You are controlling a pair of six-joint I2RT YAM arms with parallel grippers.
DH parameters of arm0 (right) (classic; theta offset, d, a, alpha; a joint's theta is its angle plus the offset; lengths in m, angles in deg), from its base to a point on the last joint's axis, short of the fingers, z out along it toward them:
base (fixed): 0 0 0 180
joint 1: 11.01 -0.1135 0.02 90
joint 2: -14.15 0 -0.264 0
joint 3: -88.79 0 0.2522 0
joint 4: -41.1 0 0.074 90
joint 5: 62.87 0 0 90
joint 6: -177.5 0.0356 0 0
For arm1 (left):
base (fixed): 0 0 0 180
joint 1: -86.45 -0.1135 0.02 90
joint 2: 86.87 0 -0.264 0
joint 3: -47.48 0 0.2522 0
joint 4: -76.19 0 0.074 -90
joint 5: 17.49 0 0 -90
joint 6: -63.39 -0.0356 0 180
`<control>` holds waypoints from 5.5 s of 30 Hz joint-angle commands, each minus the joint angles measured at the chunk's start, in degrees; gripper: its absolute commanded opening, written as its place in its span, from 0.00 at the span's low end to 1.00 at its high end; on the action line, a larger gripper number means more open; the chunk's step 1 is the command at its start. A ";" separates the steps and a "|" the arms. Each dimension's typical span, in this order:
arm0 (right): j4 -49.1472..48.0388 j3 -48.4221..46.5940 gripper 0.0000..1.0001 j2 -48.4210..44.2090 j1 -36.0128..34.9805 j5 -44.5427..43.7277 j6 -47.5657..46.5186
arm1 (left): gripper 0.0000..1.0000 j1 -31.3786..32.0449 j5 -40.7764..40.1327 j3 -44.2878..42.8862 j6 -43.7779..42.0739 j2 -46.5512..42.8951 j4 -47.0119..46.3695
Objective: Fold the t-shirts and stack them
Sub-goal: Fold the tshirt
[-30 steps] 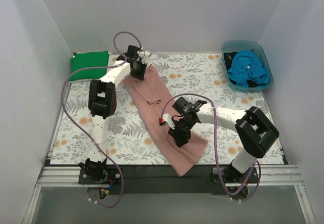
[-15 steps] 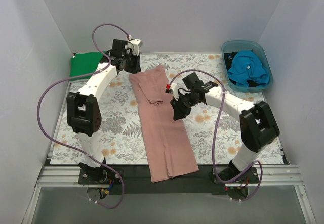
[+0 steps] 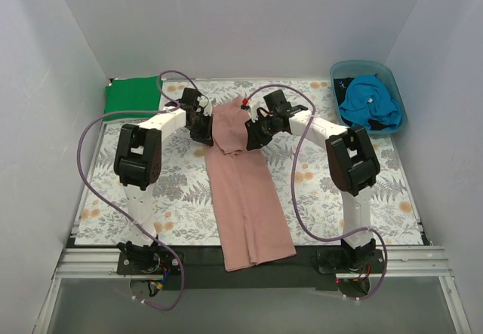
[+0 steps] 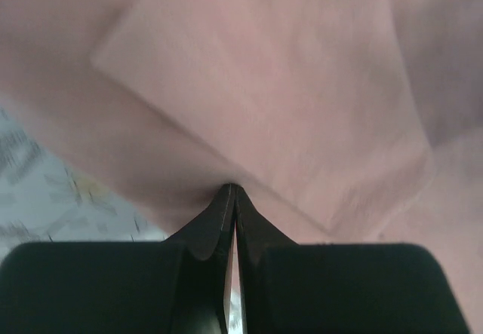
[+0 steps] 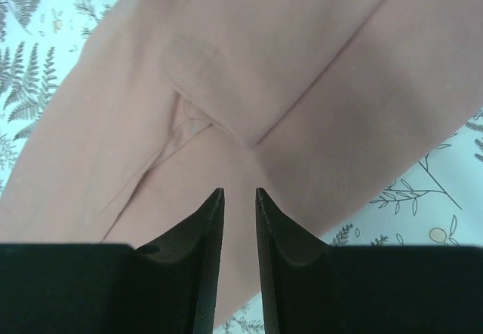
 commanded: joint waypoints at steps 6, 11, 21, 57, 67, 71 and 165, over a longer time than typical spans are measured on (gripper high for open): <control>-6.13 -4.27 0.30 8.18 4.17 -1.27 4.98 | 0.00 0.00 -2.79 -16.57 -1.39 12.76 -0.57; -7.01 -12.00 0.30 15.56 6.90 -3.91 6.04 | 0.00 -0.17 -3.85 -24.76 -1.92 19.89 -1.63; -7.11 -21.42 0.44 16.03 9.10 1.97 6.21 | 0.24 -1.14 -4.21 -40.94 -8.42 23.52 -5.32; 3.53 28.24 0.40 -13.25 -15.85 -7.34 -8.29 | 0.79 -6.24 24.54 25.92 -9.66 -56.47 -8.14; 8.28 31.13 0.72 -36.76 -16.30 -8.75 -16.80 | 0.73 -6.24 34.81 35.24 -37.91 -62.19 12.64; 8.89 36.93 0.79 -42.43 -17.61 -11.89 -25.50 | 0.70 -4.57 34.74 47.60 -54.70 -64.91 14.90; 0.19 -3.30 0.09 -0.52 0.31 -15.85 -60.93 | 0.03 -5.36 24.20 14.08 -59.67 -10.79 -25.88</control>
